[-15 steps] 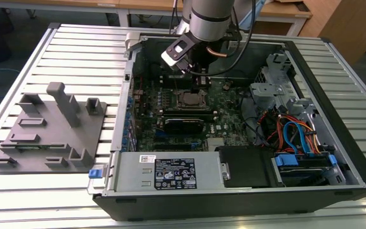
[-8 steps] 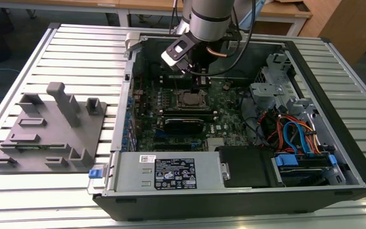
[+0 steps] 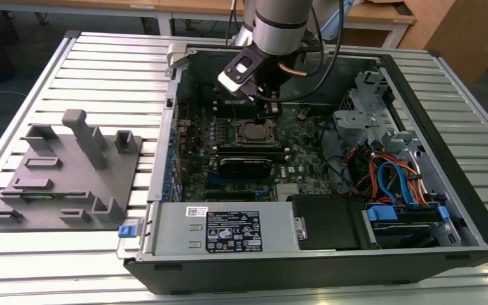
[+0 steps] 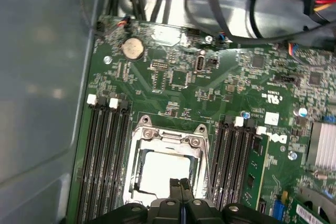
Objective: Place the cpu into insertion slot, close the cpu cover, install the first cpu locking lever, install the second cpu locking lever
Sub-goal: 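Install the first cpu locking lever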
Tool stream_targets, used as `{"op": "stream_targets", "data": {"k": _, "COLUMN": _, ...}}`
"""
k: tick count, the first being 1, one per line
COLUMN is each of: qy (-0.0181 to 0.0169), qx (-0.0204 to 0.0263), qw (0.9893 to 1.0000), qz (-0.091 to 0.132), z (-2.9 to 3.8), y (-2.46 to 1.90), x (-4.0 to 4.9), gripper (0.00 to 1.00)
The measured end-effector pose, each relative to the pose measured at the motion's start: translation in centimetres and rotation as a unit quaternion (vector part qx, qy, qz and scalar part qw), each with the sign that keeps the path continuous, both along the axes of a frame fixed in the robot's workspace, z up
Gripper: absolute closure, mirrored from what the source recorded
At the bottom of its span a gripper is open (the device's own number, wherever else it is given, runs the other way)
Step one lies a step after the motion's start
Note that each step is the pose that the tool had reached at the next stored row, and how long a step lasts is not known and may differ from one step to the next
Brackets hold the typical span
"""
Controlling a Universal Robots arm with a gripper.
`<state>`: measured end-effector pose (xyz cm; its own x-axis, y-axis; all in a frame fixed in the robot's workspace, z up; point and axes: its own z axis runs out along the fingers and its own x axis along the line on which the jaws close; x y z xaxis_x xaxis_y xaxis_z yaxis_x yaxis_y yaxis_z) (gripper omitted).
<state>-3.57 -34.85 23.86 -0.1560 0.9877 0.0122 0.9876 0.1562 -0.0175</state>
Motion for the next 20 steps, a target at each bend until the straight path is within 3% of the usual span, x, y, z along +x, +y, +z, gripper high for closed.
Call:
{"op": "stream_targets", "data": {"k": 4, "qy": 0.0000, "qx": 0.0000, "qw": 0.9997, "qz": 0.025, "z": 0.00, "y": 0.00, "x": 0.00, "gripper": 0.89}}
{"op": "stream_targets", "data": {"k": 9, "qy": 0.0000, "qx": 0.0000, "qw": 0.9980, "qz": 0.063, "z": 0.00, "y": 0.00, "x": 0.00, "gripper": 0.89}}
{"op": "stream_targets", "data": {"k": 13, "qy": 0.0000, "qx": 0.0000, "qw": 0.9959, "qz": 0.090, "z": 0.00, "y": 0.00, "x": 0.00, "gripper": 0.89}}
{"op": "stream_targets", "data": {"k": 18, "qy": 0.0000, "qx": 0.0000, "qw": 0.9925, "qz": 0.122, "z": 0.00, "y": 0.00, "x": 0.00, "gripper": 0.89}}
{"op": "stream_targets", "data": {"k": 20, "qy": 0.0000, "qx": 0.0000, "qw": 0.9918, "qz": 0.128, "z": 0.00, "y": 0.00, "x": 0.00, "gripper": 0.89}}
